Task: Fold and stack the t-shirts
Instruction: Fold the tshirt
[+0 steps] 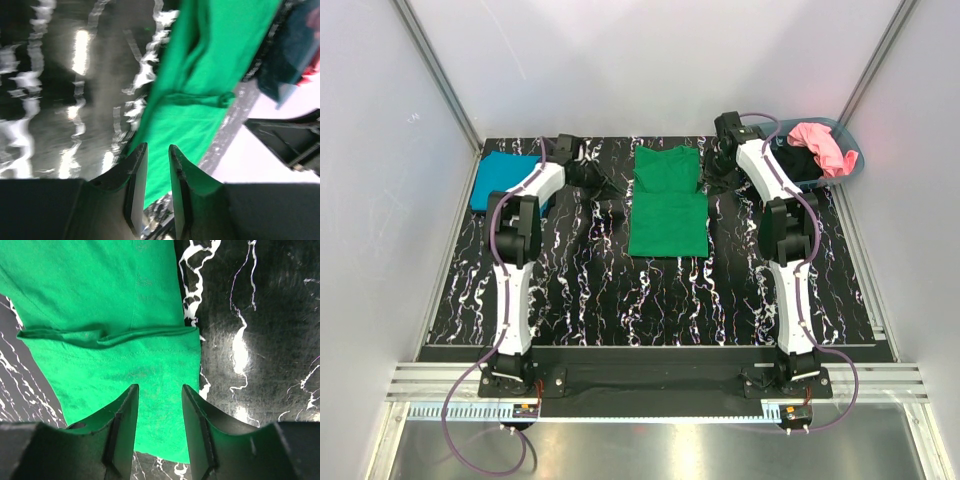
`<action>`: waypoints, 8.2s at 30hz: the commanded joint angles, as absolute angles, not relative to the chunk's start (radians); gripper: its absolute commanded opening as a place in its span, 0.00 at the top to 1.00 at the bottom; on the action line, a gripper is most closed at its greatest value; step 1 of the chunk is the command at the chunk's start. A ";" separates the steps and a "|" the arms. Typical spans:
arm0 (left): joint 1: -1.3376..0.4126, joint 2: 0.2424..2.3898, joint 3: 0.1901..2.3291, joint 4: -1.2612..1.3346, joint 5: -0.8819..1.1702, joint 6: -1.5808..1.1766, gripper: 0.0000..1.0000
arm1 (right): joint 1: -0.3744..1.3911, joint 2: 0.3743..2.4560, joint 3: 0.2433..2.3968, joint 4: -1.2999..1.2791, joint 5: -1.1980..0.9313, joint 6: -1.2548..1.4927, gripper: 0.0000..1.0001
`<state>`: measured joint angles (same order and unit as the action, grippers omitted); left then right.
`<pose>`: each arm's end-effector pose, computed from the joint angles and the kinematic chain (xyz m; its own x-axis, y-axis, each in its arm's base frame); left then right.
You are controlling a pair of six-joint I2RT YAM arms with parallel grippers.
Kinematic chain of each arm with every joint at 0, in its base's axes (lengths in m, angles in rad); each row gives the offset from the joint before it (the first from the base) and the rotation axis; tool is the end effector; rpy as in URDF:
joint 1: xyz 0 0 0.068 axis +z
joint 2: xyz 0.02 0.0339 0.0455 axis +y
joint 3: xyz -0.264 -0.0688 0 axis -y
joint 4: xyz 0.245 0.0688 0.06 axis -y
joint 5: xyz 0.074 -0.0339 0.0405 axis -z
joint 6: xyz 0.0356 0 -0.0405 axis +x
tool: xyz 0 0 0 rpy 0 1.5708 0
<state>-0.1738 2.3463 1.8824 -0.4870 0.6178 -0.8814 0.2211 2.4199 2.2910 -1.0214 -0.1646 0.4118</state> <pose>0.4994 -0.1086 0.1622 -0.8744 -0.4851 -0.0057 -0.3181 0.5823 -0.7482 0.4996 0.1183 0.2163 -0.9289 0.1959 -0.3142 0.0984 0.9487 0.3005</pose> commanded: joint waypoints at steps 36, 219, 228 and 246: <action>-0.307 2.065 1.309 -0.437 0.603 -0.569 0.57 | 0.189 2.031 1.373 -0.695 -0.485 0.275 0.62; -0.090 2.074 1.741 -0.647 0.439 -0.583 0.37 | 0.253 2.290 2.079 -0.819 -0.423 0.298 0.41; -0.164 1.893 1.572 -0.675 0.384 -0.493 0.41 | 0.250 2.191 1.755 -0.689 -0.546 0.342 0.62; -0.184 2.143 1.767 -0.408 0.719 -0.607 0.50 | 0.293 1.910 1.455 -0.689 -0.365 0.486 0.63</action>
